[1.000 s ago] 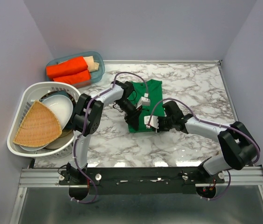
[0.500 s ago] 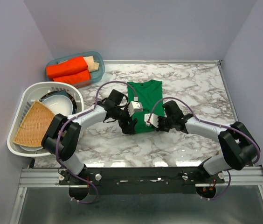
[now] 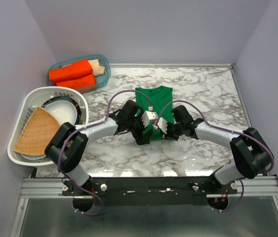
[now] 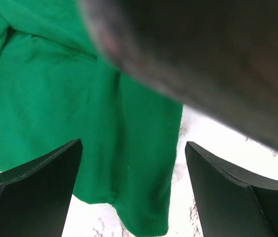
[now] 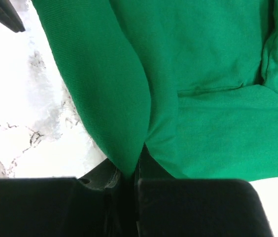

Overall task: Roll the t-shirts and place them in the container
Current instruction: Roll the T-shirt to the center of the board.

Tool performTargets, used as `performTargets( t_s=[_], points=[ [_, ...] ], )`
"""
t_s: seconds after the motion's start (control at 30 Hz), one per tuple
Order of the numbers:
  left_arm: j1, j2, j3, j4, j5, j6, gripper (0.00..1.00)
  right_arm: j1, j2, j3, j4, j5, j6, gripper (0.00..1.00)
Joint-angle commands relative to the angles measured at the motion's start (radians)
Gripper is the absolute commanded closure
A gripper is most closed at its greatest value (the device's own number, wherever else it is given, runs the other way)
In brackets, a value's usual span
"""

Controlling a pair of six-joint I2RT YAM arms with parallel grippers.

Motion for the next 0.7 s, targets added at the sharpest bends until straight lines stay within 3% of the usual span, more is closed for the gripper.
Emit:
performTargets(
  t_s=[0.0, 0.2, 0.37, 0.47, 0.57, 0.6, 0.67],
  points=[
    [-0.009, -0.025, -0.016, 0.002, -0.081, -0.060, 0.07, -0.025, 0.010, 0.042, -0.048, -0.066, 0.056, 0.87],
    [-0.010, 0.002, 0.008, -0.038, -0.089, -0.077, 0.16, -0.029, -0.004, 0.047, -0.071, -0.080, 0.039, 0.86],
    [-0.010, 0.001, 0.002, -0.066, -0.072, -0.079, 0.18, -0.032, -0.008, 0.054, -0.085, -0.087, 0.036, 0.86],
    [-0.010, 0.014, 0.005, -0.076, -0.045, -0.094, 0.25, -0.032, -0.005, 0.059, -0.090, -0.092, 0.045, 0.86],
    [-0.010, 0.021, -0.002, -0.084, -0.014, -0.111, 0.39, -0.034, -0.005, 0.061, -0.090, -0.091, 0.053, 0.86],
    [-0.010, 0.018, -0.004, -0.089, -0.003, -0.105, 0.51, -0.035, -0.005, 0.061, -0.091, -0.091, 0.055, 0.86],
    [-0.010, 0.016, -0.004, -0.090, 0.024, -0.097, 0.55, -0.035, -0.002, 0.059, -0.093, -0.091, 0.059, 0.85]
  ],
)
